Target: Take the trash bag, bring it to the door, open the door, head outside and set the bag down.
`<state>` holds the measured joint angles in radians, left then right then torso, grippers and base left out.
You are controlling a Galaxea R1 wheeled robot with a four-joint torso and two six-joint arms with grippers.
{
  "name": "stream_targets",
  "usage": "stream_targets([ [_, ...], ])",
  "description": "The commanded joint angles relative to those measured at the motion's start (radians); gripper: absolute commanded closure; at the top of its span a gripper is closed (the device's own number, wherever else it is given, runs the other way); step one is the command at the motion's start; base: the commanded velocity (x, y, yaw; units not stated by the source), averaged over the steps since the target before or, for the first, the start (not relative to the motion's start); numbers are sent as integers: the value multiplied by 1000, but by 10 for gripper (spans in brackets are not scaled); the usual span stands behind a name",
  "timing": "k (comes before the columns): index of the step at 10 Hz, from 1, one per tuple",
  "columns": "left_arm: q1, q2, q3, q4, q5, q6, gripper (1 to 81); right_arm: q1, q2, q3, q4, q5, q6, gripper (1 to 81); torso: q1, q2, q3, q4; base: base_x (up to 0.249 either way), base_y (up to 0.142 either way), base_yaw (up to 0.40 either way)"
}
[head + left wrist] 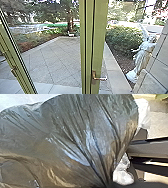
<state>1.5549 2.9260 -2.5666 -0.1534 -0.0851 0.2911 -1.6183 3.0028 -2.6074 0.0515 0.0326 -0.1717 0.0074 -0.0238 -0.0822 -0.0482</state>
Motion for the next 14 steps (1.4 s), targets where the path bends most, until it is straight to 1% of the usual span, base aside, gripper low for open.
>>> stream_targets([
  [1,-31,-4,5,14,59,8,811,27,6,4,-5,-63,-3,10,0,0,0,0,0,0,191],
  [5,-31,-4,3,21,59,8,811,25,6,4,-7,-63,-3,10,0,0,0,0,0,0,191],
  [14,-29,0,3,23,62,8,811,27,10,-3,-8,-63,-3,10,0,0,0,0,0,0,182],
])
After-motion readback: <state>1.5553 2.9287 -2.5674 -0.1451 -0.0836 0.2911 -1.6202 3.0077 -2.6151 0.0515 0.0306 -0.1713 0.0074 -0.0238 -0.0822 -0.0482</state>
